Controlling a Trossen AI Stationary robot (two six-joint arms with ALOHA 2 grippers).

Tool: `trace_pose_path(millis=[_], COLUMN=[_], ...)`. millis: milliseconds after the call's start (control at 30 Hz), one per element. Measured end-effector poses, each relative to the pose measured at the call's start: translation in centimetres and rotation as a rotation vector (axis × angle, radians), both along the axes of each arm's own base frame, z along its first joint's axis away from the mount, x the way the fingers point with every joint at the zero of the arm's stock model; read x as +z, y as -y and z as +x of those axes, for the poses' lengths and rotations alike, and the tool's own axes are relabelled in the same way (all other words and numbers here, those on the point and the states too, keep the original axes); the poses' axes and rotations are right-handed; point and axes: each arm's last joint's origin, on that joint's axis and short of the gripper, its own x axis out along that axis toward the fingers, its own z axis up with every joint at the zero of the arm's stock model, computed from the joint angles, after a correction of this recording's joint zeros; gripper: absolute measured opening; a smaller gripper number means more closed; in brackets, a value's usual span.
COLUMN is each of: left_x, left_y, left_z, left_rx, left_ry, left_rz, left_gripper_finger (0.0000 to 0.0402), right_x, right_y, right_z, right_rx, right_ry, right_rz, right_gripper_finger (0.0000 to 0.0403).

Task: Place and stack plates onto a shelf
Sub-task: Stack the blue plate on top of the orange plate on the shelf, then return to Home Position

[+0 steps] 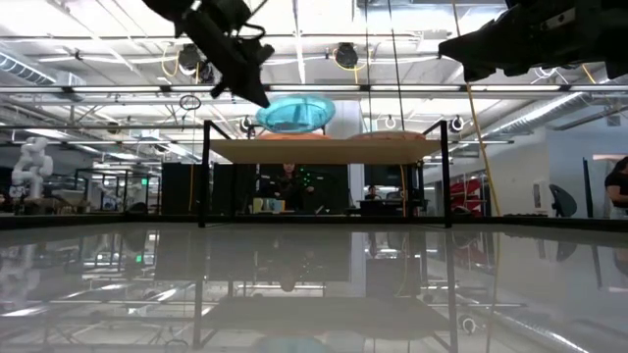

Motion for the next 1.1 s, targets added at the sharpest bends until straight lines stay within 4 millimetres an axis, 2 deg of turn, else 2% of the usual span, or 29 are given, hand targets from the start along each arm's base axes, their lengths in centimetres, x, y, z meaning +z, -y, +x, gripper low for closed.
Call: trace_pose_path(millis=[200, 367, 767, 900, 1100], left_x=[-2.1, -2.7, -3.0, -1.9, 2.0], left_y=[-1.8, -2.5, -2.6, -2.1, 0.6], left_z=[1.7, 1.6, 1.1, 0.7, -0.8], left_rx=[0.012, 0.012, -0.038, -0.048, -0.148], left_ry=[0.008, -0.018, -0.070, -0.052, 0.025], left_rz=[-0.005, 0.006, 0.009, 0.039, 0.155], left_gripper_finger=[0.0001, 0.0006, 0.0115, 0.0121, 0.0121], right_x=[0.0, -0.1, -1.4, -1.5, -1.4], right_y=[0.0, 0.0, 0.3, 0.3, 0.3], right_z=[0.0, 0.0, -0.4, -0.5, -0.7], right_rx=[-0.003, -0.004, -0.086, -0.085, -0.083], right_ry=[-0.003, -0.009, -0.028, -0.019, -0.021], right_rz=[0.042, 0.049, 0.092, 0.094, 0.097], right_gripper_finger=[0.0001, 0.0001, 0.0001, 0.0001, 0.0001])
